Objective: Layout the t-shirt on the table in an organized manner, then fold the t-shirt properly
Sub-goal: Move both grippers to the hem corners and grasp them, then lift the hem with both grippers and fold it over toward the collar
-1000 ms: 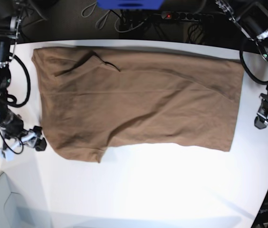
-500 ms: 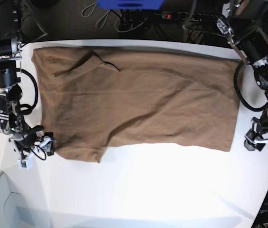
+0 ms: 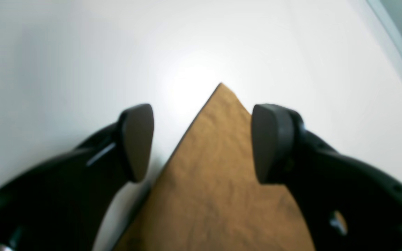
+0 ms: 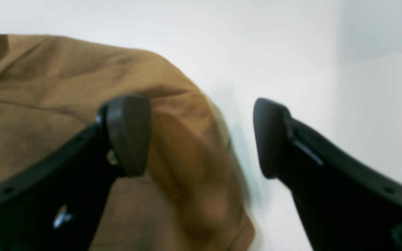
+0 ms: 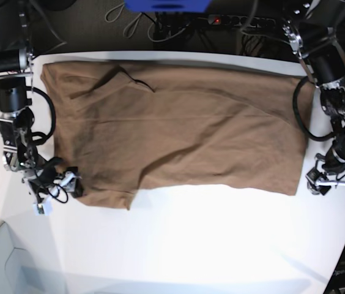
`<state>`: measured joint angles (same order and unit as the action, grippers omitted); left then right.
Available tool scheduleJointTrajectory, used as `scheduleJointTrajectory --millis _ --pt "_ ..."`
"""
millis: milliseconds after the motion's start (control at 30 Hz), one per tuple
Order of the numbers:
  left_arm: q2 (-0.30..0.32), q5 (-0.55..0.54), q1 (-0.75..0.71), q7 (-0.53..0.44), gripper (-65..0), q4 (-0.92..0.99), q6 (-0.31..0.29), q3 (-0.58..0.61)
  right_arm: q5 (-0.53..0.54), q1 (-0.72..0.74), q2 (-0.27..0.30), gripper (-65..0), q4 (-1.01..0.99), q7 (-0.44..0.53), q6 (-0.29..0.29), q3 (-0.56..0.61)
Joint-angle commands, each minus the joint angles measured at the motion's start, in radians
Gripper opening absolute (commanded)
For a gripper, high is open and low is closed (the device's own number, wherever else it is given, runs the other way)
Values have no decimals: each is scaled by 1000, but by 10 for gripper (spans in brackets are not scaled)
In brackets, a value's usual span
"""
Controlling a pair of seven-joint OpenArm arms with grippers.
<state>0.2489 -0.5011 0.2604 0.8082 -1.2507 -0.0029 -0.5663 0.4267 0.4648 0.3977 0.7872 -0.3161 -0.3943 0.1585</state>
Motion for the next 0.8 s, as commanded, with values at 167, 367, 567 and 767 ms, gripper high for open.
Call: scheduleJointTrajectory --millis 167,367,567,767 --pt "16 -8 26 -46 -223 7 -3 1 13 18 -10 -194 10 30 -10 -3" --pt "16 -8 55 -80 -223 70 -3 2 13 2 -30 -219 11 33 -10 -9" --pt "37 -8 96 -148 -223 165 -3 121 13 2 -32 -425 11 33 -9 -10" --pt "62 -8 145 -270 -223 251 4 285 13 -1 -46 -627 10 31 -4 -12"
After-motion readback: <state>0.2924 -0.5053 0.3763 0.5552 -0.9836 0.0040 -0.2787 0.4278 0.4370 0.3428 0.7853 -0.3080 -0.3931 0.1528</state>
